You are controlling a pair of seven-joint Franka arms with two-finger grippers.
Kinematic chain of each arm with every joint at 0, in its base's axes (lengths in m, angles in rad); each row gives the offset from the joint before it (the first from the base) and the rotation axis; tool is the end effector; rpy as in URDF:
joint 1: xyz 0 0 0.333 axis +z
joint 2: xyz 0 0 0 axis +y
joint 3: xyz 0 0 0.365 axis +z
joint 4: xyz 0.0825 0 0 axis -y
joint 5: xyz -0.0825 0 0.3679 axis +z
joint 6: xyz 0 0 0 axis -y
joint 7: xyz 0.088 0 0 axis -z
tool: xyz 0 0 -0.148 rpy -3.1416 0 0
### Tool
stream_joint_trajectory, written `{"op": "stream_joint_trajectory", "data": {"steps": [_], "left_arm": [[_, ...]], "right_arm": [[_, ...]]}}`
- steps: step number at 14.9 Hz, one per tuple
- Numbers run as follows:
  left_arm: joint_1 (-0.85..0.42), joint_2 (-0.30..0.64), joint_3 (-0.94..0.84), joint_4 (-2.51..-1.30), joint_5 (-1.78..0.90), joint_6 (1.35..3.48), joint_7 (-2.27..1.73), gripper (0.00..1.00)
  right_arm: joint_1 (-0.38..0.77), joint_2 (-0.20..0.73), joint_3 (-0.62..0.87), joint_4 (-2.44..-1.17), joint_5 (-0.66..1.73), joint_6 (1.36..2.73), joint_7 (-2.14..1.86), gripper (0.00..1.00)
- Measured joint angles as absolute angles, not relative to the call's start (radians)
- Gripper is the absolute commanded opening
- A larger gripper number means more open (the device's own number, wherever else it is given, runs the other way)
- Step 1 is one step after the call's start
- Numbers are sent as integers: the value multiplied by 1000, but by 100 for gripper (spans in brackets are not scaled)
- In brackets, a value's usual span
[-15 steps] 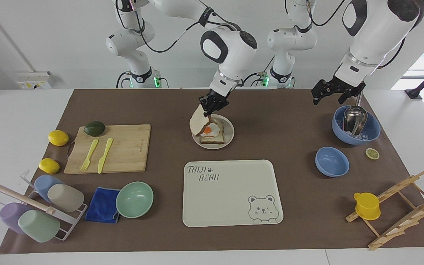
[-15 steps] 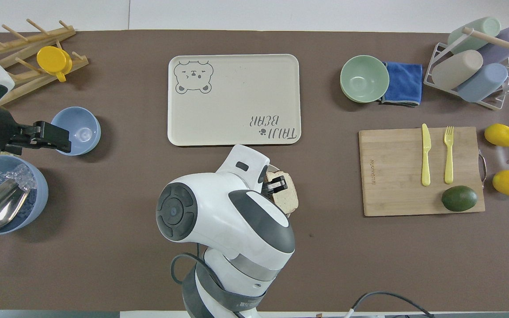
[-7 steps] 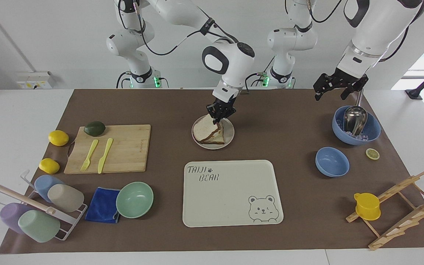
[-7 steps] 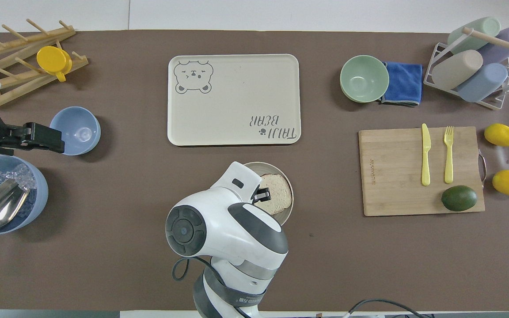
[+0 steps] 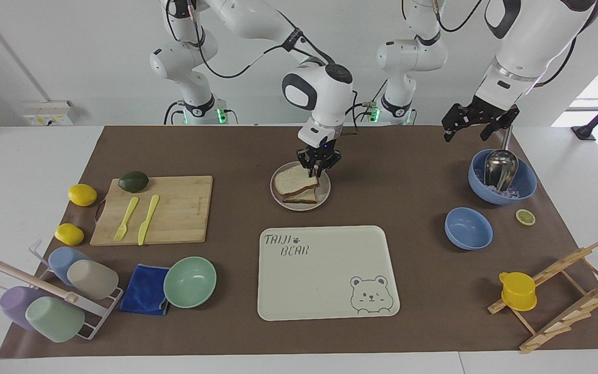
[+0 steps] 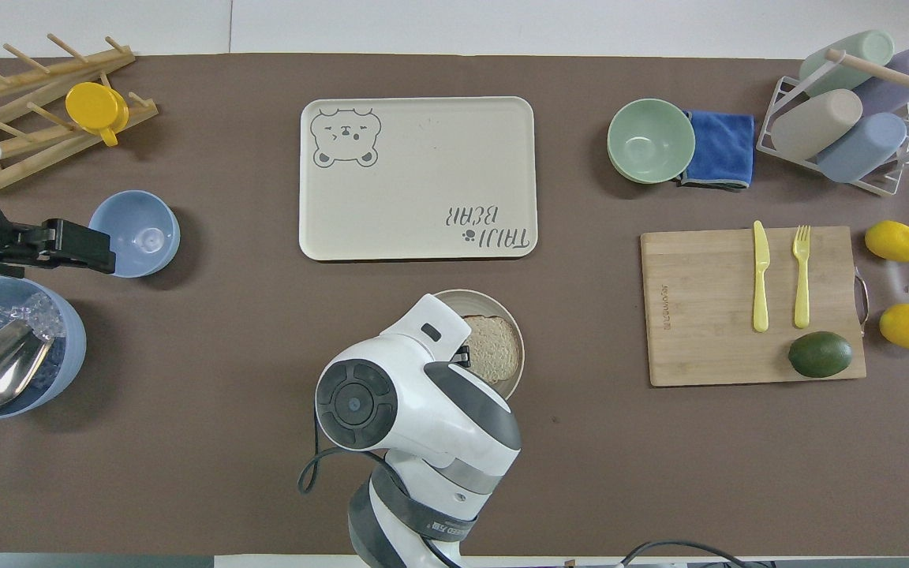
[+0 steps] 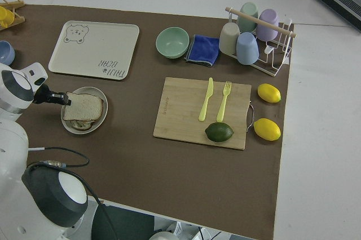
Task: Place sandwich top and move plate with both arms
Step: 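Open the right gripper and withdraw it toward the cutting board, then reach the left gripper toward the rim of the white plate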
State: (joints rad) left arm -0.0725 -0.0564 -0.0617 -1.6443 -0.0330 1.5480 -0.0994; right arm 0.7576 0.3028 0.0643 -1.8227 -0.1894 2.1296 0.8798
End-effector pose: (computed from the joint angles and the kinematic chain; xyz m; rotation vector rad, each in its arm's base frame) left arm 0.5077 -0.0745 0.6269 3.1157 -0.0541 -0.0673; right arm 0.4440 0.4516 0.3868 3.0471 0.0599 0.1680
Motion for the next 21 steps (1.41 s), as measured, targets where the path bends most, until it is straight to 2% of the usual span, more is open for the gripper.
{"op": "stream_joint_trajectory", "data": {"steps": [2,5,10,13,17,21], "left_arm": [[-73,-56,-62,-1644,-33,1548,-99,100],[-73,-56,-62,-1644,-33,1548,-99,100],[-73,-56,-62,-1644,-33,1548,-99,100],[-73,-56,-62,-1644,-33,1548,-99,100],[-73,-56,-62,-1644,-33,1548,-99,100],[-73,-57,-66,-1644,-33,1544,-99,100]], "right_arm": [[721,297,63,-1795,-148,2142,879,100],[603,253,59,-1712,-59,2109,800,100],[264,120,50,-1647,28,1841,492,100],[105,36,45,-1643,52,1646,343,100],[6,-48,43,-1635,48,1487,190,100],[-15,-54,46,-1636,2,1475,141,100]]}}
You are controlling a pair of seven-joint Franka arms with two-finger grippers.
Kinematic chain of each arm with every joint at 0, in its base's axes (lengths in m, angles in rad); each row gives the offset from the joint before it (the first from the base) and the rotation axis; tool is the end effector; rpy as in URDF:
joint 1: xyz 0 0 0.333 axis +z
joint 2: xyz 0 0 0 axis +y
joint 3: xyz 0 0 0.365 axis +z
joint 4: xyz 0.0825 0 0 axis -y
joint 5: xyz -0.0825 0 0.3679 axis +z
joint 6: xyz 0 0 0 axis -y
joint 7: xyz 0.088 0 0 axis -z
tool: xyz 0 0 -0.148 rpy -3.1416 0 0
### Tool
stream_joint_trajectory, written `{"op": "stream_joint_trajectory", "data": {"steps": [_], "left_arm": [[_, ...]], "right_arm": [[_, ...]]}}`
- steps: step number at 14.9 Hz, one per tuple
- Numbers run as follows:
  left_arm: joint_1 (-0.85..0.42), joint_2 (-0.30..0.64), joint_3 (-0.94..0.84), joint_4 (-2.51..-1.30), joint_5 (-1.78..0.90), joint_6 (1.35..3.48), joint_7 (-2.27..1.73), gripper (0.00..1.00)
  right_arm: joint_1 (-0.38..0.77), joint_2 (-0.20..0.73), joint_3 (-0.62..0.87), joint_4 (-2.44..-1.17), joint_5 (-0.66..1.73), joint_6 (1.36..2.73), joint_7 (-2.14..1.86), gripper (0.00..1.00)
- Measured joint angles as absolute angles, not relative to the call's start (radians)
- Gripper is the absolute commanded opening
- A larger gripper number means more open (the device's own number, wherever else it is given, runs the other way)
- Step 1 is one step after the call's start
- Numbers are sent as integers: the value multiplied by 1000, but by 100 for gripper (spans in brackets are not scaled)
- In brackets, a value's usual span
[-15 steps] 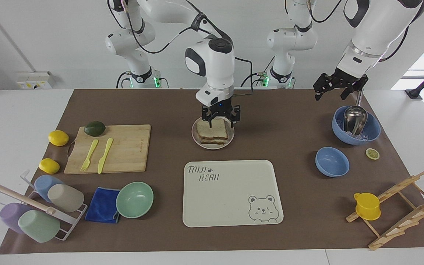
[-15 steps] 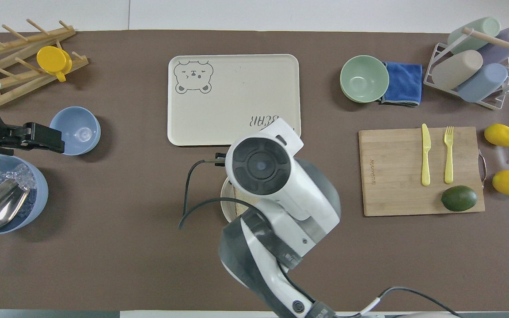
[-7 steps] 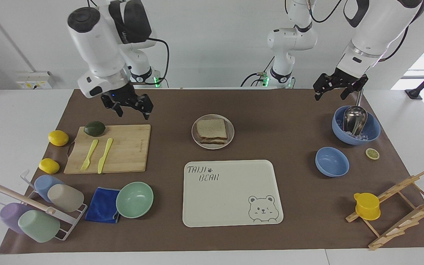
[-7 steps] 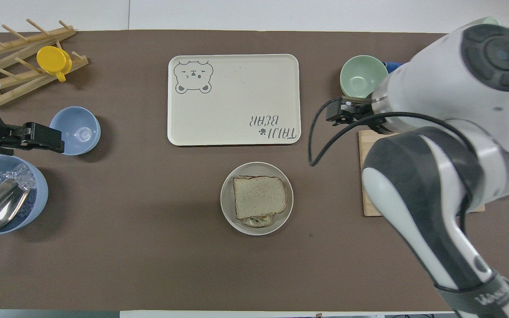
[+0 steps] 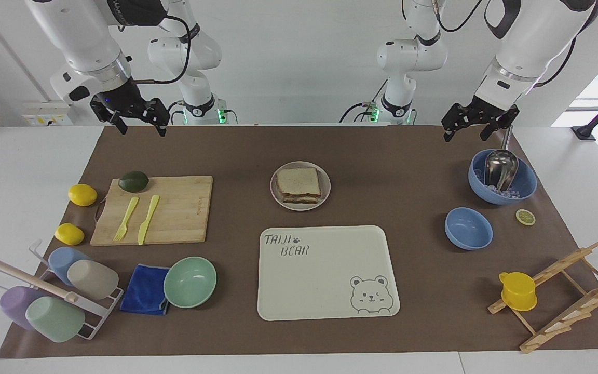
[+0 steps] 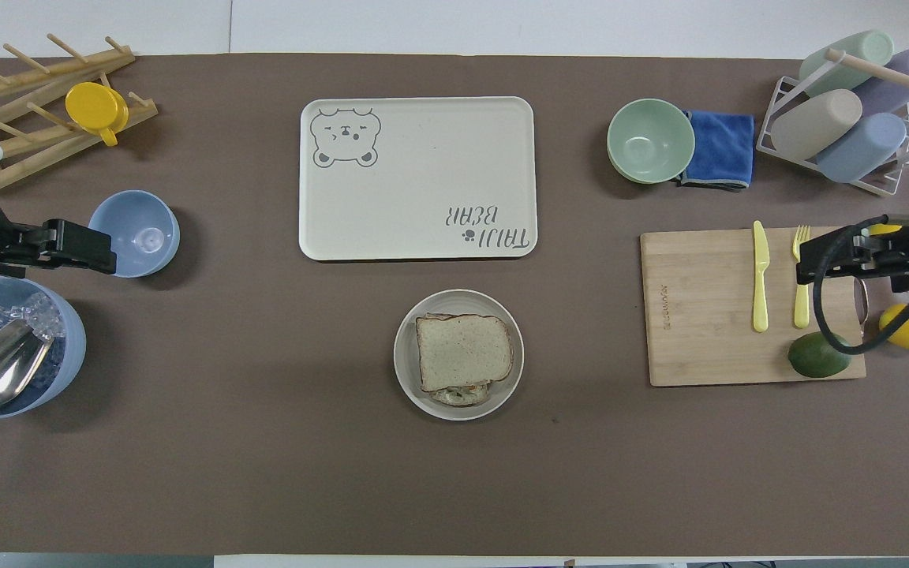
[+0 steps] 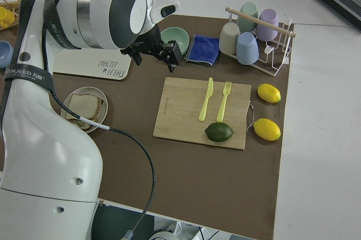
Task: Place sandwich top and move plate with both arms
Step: 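Reach the left gripper toward the rim of the white plate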
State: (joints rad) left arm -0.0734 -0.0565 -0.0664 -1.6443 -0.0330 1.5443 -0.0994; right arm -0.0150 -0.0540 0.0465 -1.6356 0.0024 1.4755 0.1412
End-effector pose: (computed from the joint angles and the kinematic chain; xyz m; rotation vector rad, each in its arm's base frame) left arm 0.5067 -0.0774 0.6266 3.1163 -0.0629 -0.0729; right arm 0.5030 0.0169 0.6239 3.1232 -0.1716 -0.1656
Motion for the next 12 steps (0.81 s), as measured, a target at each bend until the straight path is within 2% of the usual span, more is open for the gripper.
{"op": "stream_joint_trajectory", "data": {"steps": [3,5,12], "left_arm": [[-77,-58,-79,-1646,-33,1536,-99,100],[-90,-64,-82,-1667,-34,1545,-107,100],[-250,-100,-87,-1953,-119,1808,-222,100]], "right_arm": [[-10,-22,45,-1620,-37,1459,134,100],[28,6,-16,-1587,-40,1450,110,100],[42,10,-61,-1568,-30,1435,52,100]]}}
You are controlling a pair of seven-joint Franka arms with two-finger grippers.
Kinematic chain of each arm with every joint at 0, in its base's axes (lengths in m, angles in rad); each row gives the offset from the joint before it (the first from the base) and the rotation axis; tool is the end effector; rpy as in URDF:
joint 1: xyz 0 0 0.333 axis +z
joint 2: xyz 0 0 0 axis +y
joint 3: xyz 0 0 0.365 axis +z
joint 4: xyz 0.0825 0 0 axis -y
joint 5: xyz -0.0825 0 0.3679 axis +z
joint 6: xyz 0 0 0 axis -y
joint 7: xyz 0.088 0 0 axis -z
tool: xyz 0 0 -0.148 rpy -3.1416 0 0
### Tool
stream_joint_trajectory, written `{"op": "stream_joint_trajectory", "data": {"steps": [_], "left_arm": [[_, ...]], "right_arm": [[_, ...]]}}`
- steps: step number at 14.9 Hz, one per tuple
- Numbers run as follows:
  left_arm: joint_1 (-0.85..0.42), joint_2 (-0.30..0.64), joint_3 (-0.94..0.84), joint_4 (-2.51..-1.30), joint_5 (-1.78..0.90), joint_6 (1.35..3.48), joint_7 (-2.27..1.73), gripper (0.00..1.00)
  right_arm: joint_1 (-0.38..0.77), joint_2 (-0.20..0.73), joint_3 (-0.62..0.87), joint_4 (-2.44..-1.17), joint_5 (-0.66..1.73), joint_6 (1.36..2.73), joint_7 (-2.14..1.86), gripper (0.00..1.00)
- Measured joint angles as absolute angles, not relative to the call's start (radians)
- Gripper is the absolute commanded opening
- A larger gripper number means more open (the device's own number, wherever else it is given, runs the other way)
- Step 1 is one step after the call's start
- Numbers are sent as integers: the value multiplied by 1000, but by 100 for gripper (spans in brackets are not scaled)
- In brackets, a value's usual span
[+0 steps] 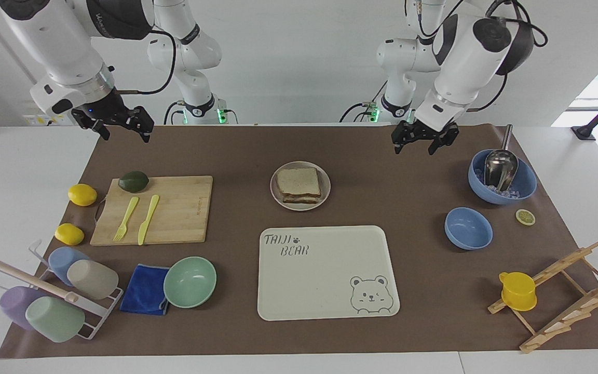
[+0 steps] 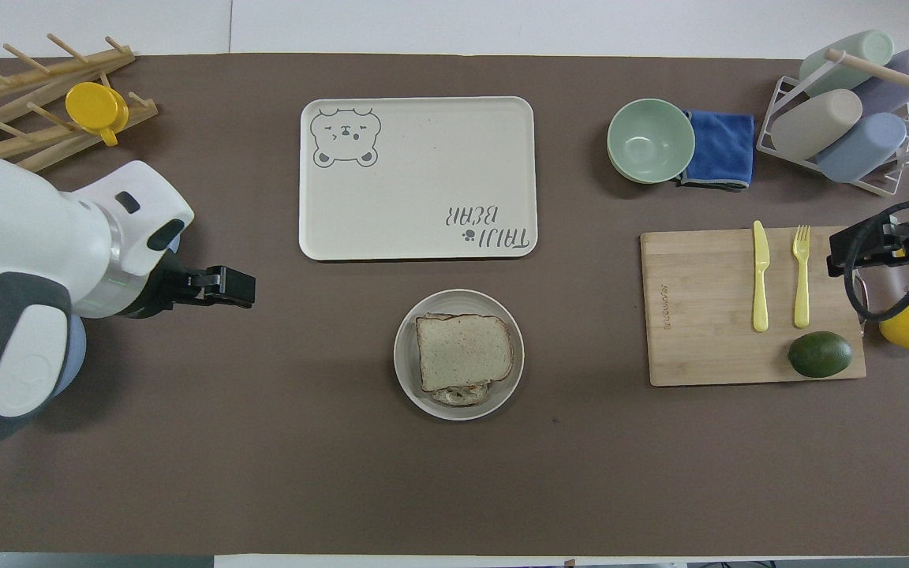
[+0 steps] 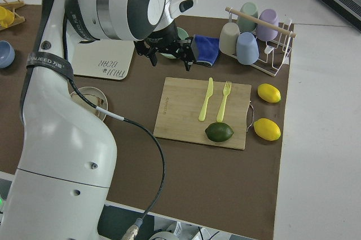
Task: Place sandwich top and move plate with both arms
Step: 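Reach the left gripper toward the rim of the white plate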
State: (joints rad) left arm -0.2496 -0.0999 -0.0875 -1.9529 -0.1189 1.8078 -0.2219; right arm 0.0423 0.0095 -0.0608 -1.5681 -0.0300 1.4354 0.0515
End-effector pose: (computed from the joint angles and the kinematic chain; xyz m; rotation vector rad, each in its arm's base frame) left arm 0.4699 -0.1818 0.5299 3.0473 -0.1280 -0.1113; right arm 0.5204 -0.0142 0.6183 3.0989 -0.1116 -0.2200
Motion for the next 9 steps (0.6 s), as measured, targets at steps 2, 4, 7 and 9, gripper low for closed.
{"op": "stream_joint_trajectory", "data": {"steps": [2,4,7,9], "left_arm": [[-311,-98,-90,-2055,-148,1913,-264,100],[-370,-89,-91,-2144,-166,2020,-286,100],[-464,-59,-92,-2256,-172,2191,-337,100],[-497,-41,-92,-2307,-172,2279,-363,100]], "right_arm": [[42,9,-61,-1567,-28,1435,51,100],[39,9,-64,-1567,-28,1436,49,100],[19,9,-71,-1566,-27,1458,12,100],[19,9,-73,-1565,-26,1469,7,100]]}}
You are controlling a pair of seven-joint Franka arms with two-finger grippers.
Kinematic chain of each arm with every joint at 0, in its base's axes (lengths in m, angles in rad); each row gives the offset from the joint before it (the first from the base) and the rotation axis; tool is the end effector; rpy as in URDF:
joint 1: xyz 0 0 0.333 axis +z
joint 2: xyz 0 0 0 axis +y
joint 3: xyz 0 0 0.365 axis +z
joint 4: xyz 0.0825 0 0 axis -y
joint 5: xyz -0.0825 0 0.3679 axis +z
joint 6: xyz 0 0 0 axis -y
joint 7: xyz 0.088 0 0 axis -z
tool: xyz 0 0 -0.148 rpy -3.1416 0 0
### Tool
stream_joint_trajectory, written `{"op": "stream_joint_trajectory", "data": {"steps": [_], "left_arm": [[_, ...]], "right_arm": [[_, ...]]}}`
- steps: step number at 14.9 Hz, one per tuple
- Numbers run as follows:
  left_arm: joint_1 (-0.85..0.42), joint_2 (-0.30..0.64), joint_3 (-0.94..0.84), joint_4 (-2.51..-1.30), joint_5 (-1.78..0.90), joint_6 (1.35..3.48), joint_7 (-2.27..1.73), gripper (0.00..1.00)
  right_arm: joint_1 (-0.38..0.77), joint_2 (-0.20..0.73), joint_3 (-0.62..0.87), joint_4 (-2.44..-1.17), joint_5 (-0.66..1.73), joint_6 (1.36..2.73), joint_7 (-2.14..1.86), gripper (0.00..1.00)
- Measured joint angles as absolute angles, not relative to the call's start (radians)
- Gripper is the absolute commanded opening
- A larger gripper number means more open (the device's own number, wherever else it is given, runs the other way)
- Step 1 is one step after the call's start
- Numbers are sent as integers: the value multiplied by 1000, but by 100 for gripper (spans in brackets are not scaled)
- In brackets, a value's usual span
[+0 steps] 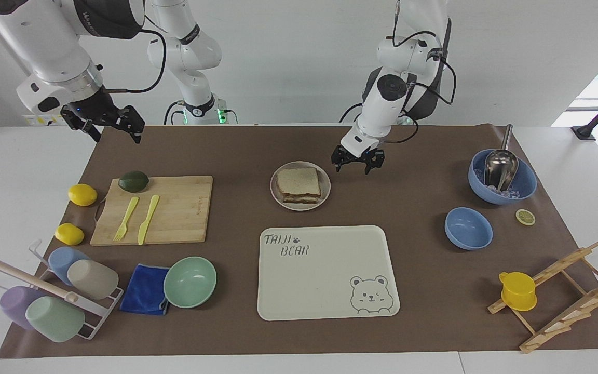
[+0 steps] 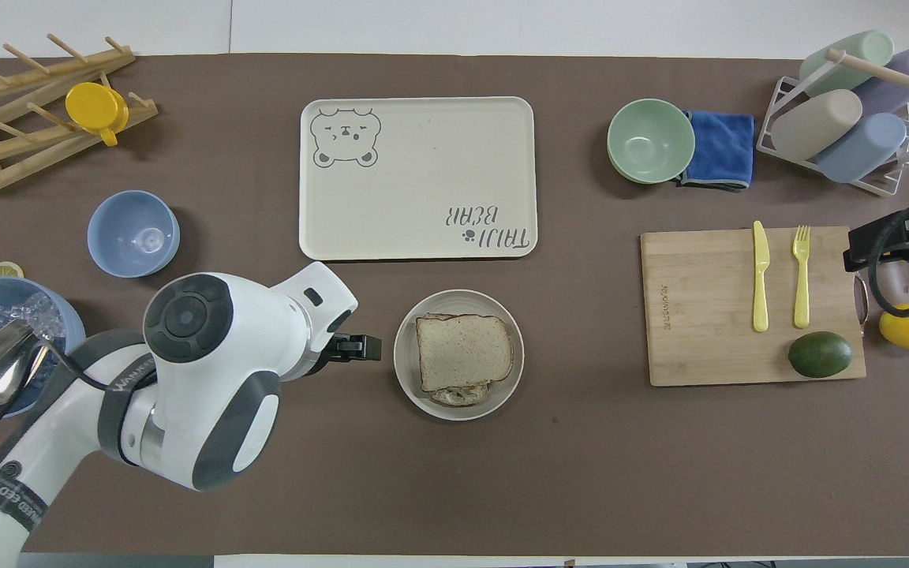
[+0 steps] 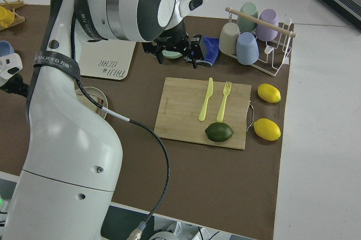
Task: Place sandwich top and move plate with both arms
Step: 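Reach the left gripper toward the rim of the white plate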
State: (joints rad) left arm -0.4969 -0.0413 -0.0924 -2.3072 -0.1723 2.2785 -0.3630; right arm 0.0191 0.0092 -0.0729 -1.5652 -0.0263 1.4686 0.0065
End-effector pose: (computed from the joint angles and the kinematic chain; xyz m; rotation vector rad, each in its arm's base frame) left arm 0.4046 -0.2821 0.3825 3.0165 -0.1735 -0.0716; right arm 0.5249 -0.0322 0.6220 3.1113 -0.0959 -0.1657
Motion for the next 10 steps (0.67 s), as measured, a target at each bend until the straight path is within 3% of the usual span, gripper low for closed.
{"op": "stream_joint_trajectory", "data": {"steps": [5,10], "left_arm": [[-528,2,-90,-2329,-176,2345,-416,92],[-574,53,-91,-2330,-180,2429,-473,76]], "right_arm": [[25,9,-70,-1563,-26,1470,7,100],[20,9,-71,-1564,-26,1470,7,100]]}}
